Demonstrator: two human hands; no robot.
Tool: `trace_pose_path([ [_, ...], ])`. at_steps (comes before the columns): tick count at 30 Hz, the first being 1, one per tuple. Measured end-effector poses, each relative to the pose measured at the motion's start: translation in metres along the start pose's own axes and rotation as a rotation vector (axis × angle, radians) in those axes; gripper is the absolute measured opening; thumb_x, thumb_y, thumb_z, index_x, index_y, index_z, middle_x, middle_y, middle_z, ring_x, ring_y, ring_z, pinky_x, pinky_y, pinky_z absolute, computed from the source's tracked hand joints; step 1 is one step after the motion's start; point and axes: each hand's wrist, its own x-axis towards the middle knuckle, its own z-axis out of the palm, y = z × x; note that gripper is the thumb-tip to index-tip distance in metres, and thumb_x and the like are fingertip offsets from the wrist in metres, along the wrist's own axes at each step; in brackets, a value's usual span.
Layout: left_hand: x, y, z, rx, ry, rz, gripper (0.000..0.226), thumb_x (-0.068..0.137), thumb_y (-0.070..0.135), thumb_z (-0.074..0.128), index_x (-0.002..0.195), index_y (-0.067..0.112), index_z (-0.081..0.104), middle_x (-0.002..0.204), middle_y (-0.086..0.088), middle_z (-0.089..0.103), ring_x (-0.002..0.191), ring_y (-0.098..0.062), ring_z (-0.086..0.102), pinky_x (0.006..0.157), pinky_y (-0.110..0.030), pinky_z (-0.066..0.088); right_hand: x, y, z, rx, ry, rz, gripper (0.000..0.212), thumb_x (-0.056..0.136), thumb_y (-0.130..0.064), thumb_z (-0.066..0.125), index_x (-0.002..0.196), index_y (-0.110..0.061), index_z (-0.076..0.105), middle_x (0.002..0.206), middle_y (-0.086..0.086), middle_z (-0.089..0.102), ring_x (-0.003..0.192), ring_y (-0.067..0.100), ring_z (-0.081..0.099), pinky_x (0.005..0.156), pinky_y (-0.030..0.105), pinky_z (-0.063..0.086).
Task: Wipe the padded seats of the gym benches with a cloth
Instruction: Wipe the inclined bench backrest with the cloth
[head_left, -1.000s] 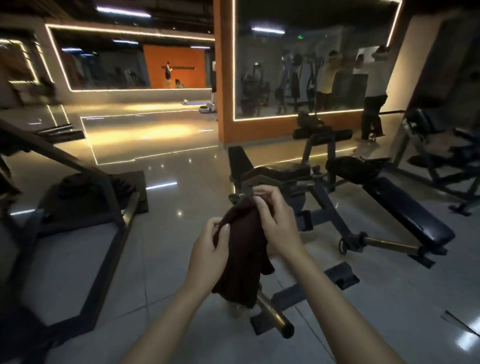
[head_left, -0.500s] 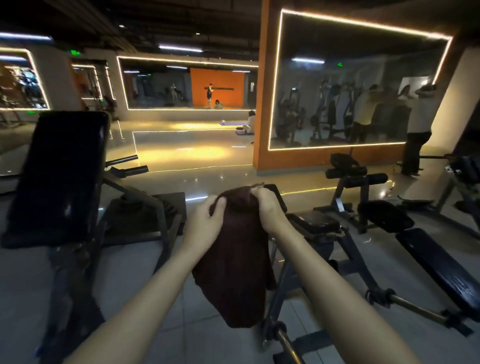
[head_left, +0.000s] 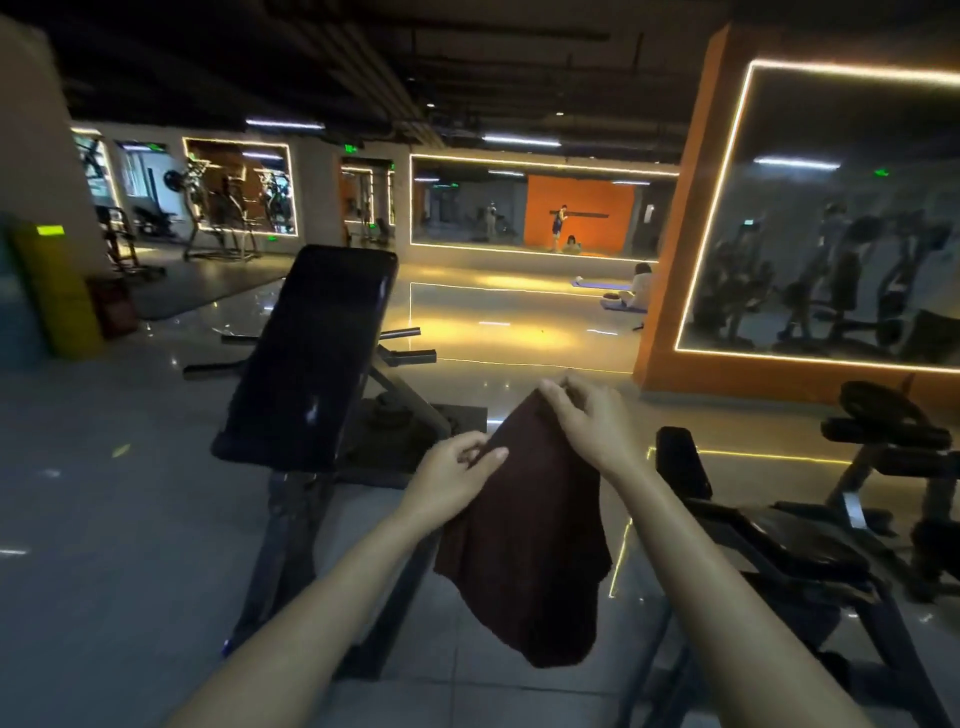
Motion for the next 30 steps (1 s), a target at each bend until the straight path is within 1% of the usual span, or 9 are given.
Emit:
trace_pose_path([
  [2, 0.013, -0.02, -0.018, 0.034, -0.033, -0.042, 0.014, 0.096, 0.032, 0.061, 0.1, 0.022, 0.071, 0.094, 0.003, 0.072, 0.09, -0.01, 0.068, 0.086, -0.034, 0.053, 0.025, 0.007, 0.014, -0.01, -0.035, -0.007, 0.031, 0.104, -0.035, 0.046, 0.097, -0.012, 0.065, 0.082, -0.007, 0.064, 0.082, 0.012, 0.061, 0.073, 0.031, 0.045],
  [7, 0.053, -0.048, -0.064, 0.198, -0.18, -0.112, 0.013, 0.097, 0.016, 0.057, 0.099, 0.019, 0.069, 0.082, 0.017, 0.07, 0.078, 0.002, 0.065, 0.074, -0.018, 0.052, 0.094, 0.016, 0.044, -0.011, -0.109, -0.017, 0.038, 0.108, -0.033, 0.03, 0.087, -0.007, 0.048, 0.078, -0.001, 0.047, 0.078, 0.018, 0.046, 0.065, 0.027, 0.034],
  [9, 0.075, -0.065, -0.08, 0.348, -0.136, -0.12, 0.013, 0.092, 0.016, 0.057, 0.093, 0.018, 0.069, 0.089, 0.006, 0.07, 0.084, -0.009, 0.067, 0.079, -0.032, 0.056, 0.125, 0.016, 0.051, 0.042, -0.116, 0.012, 0.039, 0.108, -0.033, 0.028, 0.085, -0.007, 0.046, 0.078, -0.002, 0.046, 0.075, 0.015, 0.044, 0.066, 0.026, 0.034],
  [12, 0.103, -0.086, -0.102, 0.467, 0.013, -0.136, 0.024, 0.088, 0.028, 0.048, 0.078, 0.011, 0.061, 0.079, -0.006, 0.066, 0.076, -0.024, 0.065, 0.076, -0.048, 0.052, 0.167, 0.019, 0.06, 0.097, -0.138, -0.007, 0.045, 0.108, -0.036, 0.028, 0.09, 0.0, 0.051, 0.086, 0.004, 0.051, 0.081, 0.016, 0.045, 0.069, 0.029, 0.033],
  [16, 0.136, -0.095, -0.131, 0.093, 0.065, -0.184, 0.025, 0.103, 0.02, 0.047, 0.11, 0.016, 0.071, 0.104, -0.004, 0.074, 0.098, -0.017, 0.069, 0.09, -0.035, 0.053, 0.218, 0.028, 0.072, 0.078, -0.261, -0.031, 0.047, 0.1, -0.056, 0.04, 0.102, -0.013, 0.058, 0.102, -0.004, 0.057, 0.088, 0.011, 0.053, 0.076, 0.026, 0.038],
  [19, 0.155, -0.093, -0.159, -0.025, 0.014, -0.248, 0.026, 0.102, 0.027, 0.049, 0.118, 0.021, 0.069, 0.108, 0.005, 0.074, 0.095, -0.003, 0.069, 0.078, -0.012, 0.05, 0.253, 0.043, 0.084, 0.006, -0.451, 0.03, 0.052, 0.087, -0.065, 0.058, 0.095, -0.014, 0.051, 0.091, 0.003, 0.06, 0.07, 0.014, 0.06, 0.059, 0.024, 0.046],
  [22, 0.177, -0.099, -0.185, -0.265, 0.001, -0.349, 0.033, 0.1, 0.03, 0.049, 0.12, 0.01, 0.067, 0.114, -0.006, 0.072, 0.102, -0.014, 0.069, 0.083, -0.023, 0.053, 0.286, 0.055, 0.101, -0.04, -0.594, 0.068, 0.044, 0.087, -0.054, 0.066, 0.095, -0.013, 0.051, 0.096, 0.003, 0.059, 0.079, 0.016, 0.06, 0.061, 0.024, 0.048],
  [25, 0.202, -0.111, -0.193, -0.432, 0.126, -0.433, 0.034, 0.1, 0.036, 0.051, 0.121, 0.012, 0.065, 0.116, -0.008, 0.071, 0.107, -0.023, 0.068, 0.088, -0.035, 0.053, 0.302, 0.059, 0.13, -0.025, -0.517, 0.086, 0.042, 0.086, -0.052, 0.069, 0.083, -0.014, 0.052, 0.087, 0.003, 0.056, 0.074, 0.016, 0.053, 0.061, 0.026, 0.041],
  [30, 0.251, -0.115, -0.174, -0.631, 0.444, -0.527, 0.024, 0.097, 0.033, 0.056, 0.104, 0.014, 0.069, 0.092, -0.003, 0.07, 0.079, -0.017, 0.065, 0.064, -0.029, 0.053, 0.321, 0.048, 0.196, -0.017, -0.229, 0.163, 0.031, 0.087, -0.032, 0.071, 0.07, -0.016, 0.05, 0.075, 0.0, 0.057, 0.075, 0.019, 0.056, 0.064, 0.029, 0.044],
])
